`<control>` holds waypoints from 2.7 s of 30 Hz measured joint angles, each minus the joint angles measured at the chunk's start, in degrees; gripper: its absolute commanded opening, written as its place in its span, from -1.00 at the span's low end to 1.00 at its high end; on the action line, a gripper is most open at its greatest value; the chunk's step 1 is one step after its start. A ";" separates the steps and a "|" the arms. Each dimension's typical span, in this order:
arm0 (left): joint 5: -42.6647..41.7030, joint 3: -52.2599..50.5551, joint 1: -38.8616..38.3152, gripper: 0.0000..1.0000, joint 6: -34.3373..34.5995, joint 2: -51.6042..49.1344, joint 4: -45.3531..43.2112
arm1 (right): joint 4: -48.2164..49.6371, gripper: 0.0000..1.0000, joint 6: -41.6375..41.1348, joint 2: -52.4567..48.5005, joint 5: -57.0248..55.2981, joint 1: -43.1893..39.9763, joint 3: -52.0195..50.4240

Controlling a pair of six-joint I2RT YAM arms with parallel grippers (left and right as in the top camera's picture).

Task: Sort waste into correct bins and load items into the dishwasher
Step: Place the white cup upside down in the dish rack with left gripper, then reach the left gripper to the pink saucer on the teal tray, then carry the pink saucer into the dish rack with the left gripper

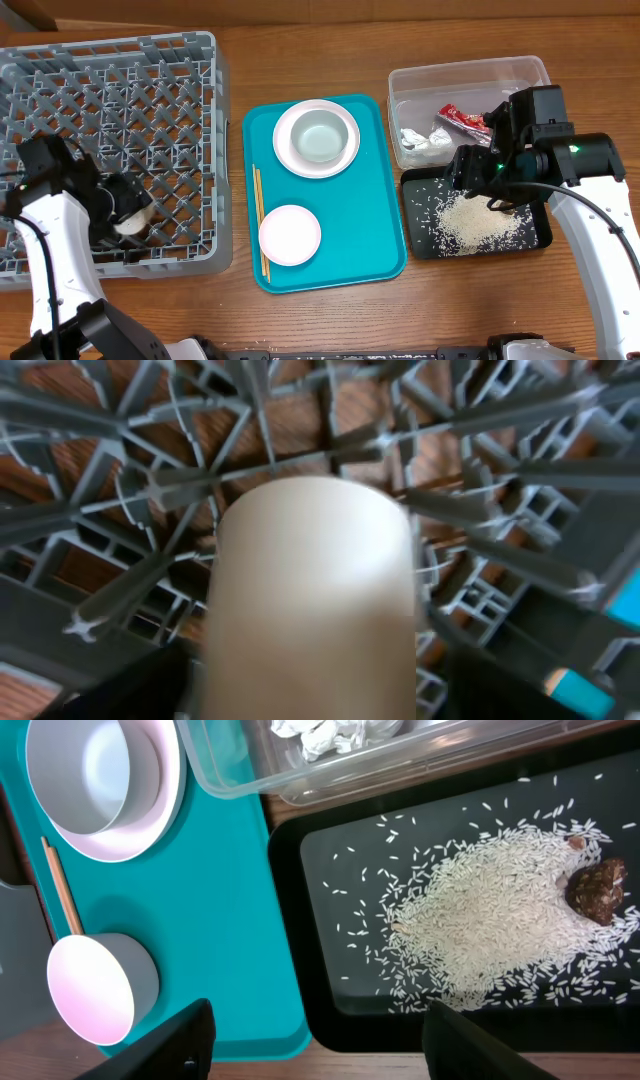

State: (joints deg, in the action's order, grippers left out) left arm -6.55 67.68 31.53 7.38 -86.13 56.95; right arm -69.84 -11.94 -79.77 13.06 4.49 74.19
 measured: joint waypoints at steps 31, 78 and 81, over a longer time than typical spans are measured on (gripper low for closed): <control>-5.25 5.79 -52.57 0.91 1.79 0.46 2.71 | -0.07 1.00 0.20 0.00 -0.22 0.00 0.00; -13.49 22.73 -32.83 -0.92 -8.79 -6.23 6.05 | -1.27 1.00 0.20 0.00 -0.24 0.00 0.00; -19.15 22.73 -25.90 -0.92 -12.68 -6.80 2.82 | -1.29 1.00 0.22 0.00 -0.22 0.00 0.00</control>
State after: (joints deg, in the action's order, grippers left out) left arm -25.69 90.41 5.63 -5.30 -92.92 59.77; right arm -71.13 -11.73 -79.77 12.84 4.49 74.19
